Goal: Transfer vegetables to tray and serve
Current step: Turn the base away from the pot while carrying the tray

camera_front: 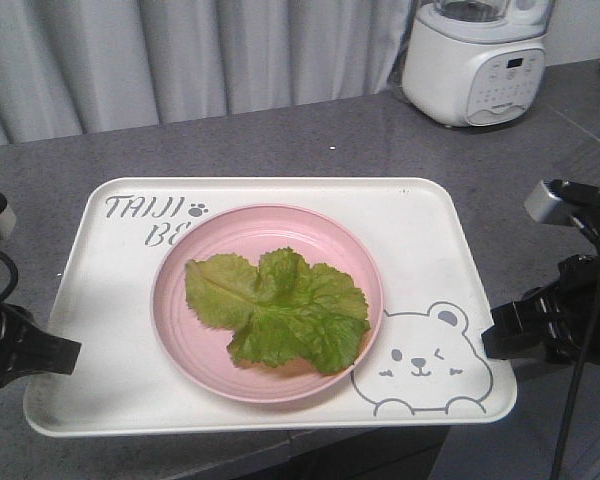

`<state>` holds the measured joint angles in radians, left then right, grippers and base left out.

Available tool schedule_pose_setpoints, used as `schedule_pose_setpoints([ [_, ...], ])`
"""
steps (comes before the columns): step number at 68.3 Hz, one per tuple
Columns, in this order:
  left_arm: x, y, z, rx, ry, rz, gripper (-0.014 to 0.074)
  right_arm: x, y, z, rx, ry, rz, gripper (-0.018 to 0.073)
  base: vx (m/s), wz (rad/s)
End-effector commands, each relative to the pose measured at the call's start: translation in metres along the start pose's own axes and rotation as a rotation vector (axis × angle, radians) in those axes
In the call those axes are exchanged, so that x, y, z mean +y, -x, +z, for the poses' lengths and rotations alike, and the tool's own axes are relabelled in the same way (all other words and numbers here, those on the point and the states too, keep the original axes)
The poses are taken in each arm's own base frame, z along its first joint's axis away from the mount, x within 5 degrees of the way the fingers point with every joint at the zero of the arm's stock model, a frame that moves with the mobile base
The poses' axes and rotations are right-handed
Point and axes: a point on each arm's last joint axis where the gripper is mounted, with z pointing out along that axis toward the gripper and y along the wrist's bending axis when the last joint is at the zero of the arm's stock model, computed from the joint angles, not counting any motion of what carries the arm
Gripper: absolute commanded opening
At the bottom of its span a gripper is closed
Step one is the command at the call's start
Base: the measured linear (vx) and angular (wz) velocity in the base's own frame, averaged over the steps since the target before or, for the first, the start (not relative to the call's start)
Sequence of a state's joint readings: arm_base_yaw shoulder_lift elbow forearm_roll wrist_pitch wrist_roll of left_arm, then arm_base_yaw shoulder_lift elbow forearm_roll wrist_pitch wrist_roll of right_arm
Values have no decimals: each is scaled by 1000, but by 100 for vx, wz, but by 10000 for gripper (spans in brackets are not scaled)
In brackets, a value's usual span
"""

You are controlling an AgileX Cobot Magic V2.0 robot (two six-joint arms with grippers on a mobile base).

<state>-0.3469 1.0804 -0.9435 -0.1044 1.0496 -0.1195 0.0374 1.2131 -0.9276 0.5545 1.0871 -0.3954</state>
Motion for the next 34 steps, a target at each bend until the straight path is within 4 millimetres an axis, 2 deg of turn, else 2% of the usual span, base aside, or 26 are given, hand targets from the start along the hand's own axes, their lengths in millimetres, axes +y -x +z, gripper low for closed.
schedule_pose_setpoints([
  [1, -7, 10, -12, -123, -52, 14, -7, 15, 2, -11, -42, 77, -51, -1, 0, -38],
  [34, -7, 10, -12, -123, -52, 14, -7, 15, 2, -11, -42, 77, -51, -1, -2, -37],
])
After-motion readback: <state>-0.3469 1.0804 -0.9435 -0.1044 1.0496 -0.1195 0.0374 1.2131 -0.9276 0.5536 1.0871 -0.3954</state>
